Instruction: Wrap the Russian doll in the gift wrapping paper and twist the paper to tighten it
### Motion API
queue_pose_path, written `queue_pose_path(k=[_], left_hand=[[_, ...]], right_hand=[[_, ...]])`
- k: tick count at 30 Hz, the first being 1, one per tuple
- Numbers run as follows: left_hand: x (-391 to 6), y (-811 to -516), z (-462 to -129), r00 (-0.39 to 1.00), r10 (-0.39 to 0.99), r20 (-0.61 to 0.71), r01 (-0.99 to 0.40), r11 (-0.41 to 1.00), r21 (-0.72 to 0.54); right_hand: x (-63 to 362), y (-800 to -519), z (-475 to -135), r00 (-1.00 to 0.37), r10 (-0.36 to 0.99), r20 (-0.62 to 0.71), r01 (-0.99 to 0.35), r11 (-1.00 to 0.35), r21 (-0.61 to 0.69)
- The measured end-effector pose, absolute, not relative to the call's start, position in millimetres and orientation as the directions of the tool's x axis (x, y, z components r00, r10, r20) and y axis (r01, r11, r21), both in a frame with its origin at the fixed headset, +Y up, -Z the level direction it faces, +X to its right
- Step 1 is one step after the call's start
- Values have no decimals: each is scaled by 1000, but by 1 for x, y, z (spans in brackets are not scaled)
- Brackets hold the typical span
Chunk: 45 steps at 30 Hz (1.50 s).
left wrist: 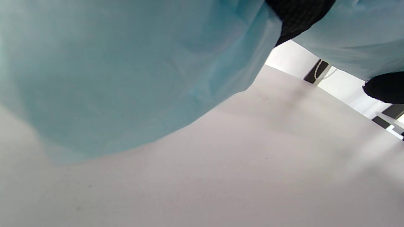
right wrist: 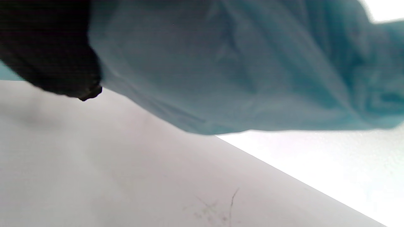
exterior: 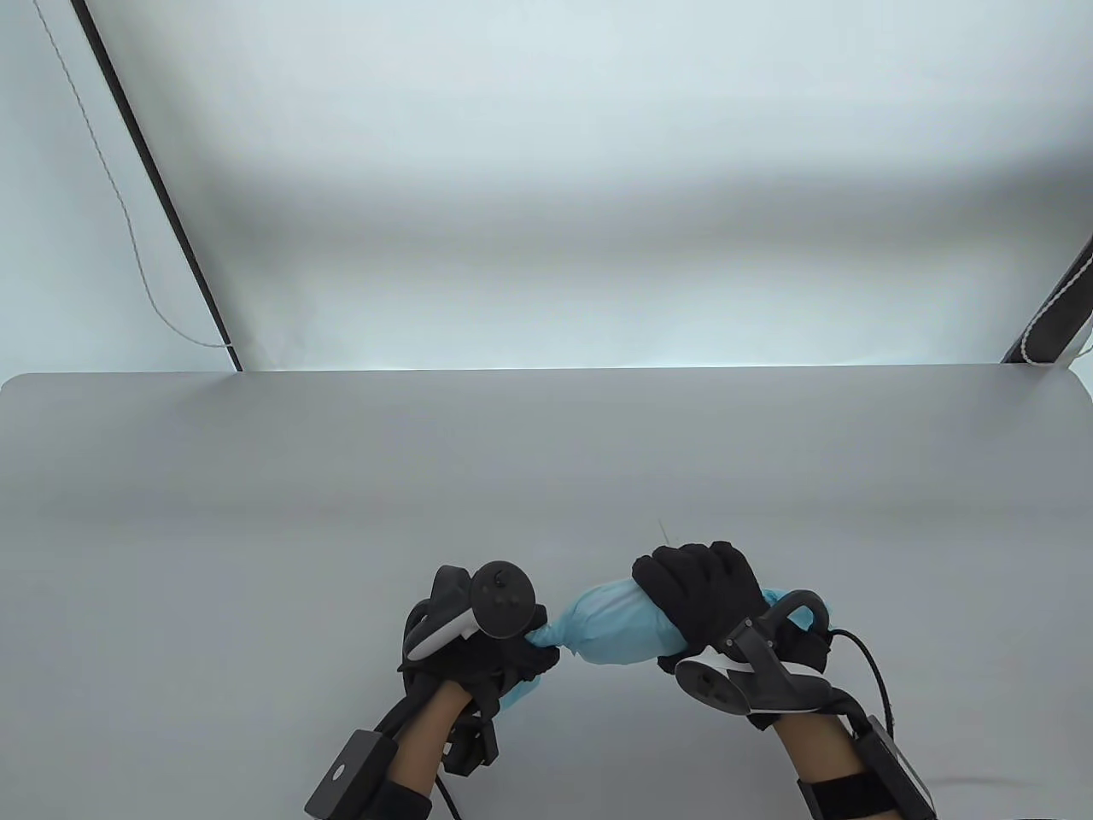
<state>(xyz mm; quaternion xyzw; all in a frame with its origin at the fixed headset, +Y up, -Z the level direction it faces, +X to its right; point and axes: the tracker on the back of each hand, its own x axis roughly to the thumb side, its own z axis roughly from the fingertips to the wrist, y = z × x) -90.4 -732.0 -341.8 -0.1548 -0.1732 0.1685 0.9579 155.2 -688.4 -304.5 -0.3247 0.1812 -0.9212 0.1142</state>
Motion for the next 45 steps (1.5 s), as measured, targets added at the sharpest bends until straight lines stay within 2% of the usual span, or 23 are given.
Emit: queue_pose_path(k=[5, 10, 16, 19, 21, 26, 29, 32, 33, 36, 39, 45], left_hand=[[-88, -733, -341, 886, 365, 285, -287, 916, -279], [-87, -732, -340, 892, 333, 306, -245, 924, -293], [-87, -733, -339, 861, 380, 337, -296, 915, -275], [-86, -733, -340, 874, 344, 343, -250, 924, -290], [-84, -732, -342, 886, 298, 355, -155, 912, -379], [-82, -733, -336, 854, 310, 417, -99, 885, -454], [-88, -732, -336, 795, 439, 417, -194, 837, -511], [-99, -729, -344, 706, 652, 278, -446, 714, -541], [-103, -727, -347, 671, 699, 250, -468, 659, -588], [-112, -725, -352, 659, 730, 182, -518, 615, -594], [-112, -721, -350, 722, 672, 168, -500, 674, -544], [-102, -718, -346, 845, 494, 203, -344, 794, -501]], right_hand=[[158, -687, -306, -785, -257, 564, 40, -929, -368], [155, -688, -304, -777, -254, 576, 39, -933, -359], [152, -690, -304, -774, -249, 582, 40, -937, -347], [155, -691, -306, -784, -243, 572, 48, -941, -335], [157, -691, -308, -784, -275, 556, 84, -935, -343], [160, -694, -312, -783, -321, 533, 139, -925, -353], [165, -695, -316, -796, -307, 522, 134, -930, -343], [169, -695, -318, -804, -288, 519, 119, -935, -335], [169, -695, -318, -804, -286, 522, 116, -936, -333], [166, -691, -315, -801, -274, 532, 87, -933, -349], [163, -686, -310, -790, -277, 547, 60, -923, -379], [161, -686, -307, -782, -271, 561, 53, -926, -374]])
